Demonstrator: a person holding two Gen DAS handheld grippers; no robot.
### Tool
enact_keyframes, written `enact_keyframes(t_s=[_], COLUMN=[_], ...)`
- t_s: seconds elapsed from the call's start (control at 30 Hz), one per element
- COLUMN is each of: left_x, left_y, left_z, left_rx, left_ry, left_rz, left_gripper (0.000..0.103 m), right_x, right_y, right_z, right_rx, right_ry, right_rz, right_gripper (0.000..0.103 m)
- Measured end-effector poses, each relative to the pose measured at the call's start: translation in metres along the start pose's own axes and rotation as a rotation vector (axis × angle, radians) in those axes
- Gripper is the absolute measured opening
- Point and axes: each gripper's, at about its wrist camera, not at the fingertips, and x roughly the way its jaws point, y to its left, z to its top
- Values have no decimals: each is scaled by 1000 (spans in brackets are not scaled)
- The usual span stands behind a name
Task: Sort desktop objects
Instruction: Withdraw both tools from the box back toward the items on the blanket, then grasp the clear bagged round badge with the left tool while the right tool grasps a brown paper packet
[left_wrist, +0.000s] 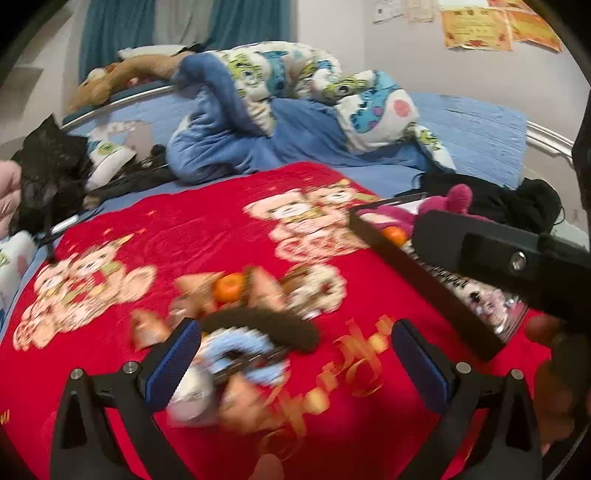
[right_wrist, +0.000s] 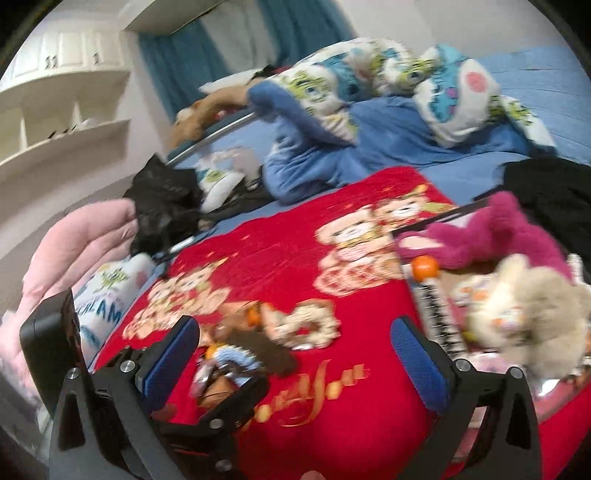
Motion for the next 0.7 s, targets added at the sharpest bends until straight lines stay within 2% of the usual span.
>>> enact_keyframes(t_s=[0.23, 0.43, 0.7], left_x=[-20, -23, -6], left_y=[53, 87, 101], left_z=[-21, -39, -51], left_rx=[-50, -123, -133], left_ry=[19, 51, 104], left_rz=[69, 98, 102], left_gripper=[103, 103, 103], right_x=[25, 46, 63], right_y=[29, 49, 80], right_z=[-7, -7, -11], right_rx=[-12, 19, -30], right_ry=[41, 64, 80], right_rz=[68, 121, 128], right_gripper=[103, 103, 103])
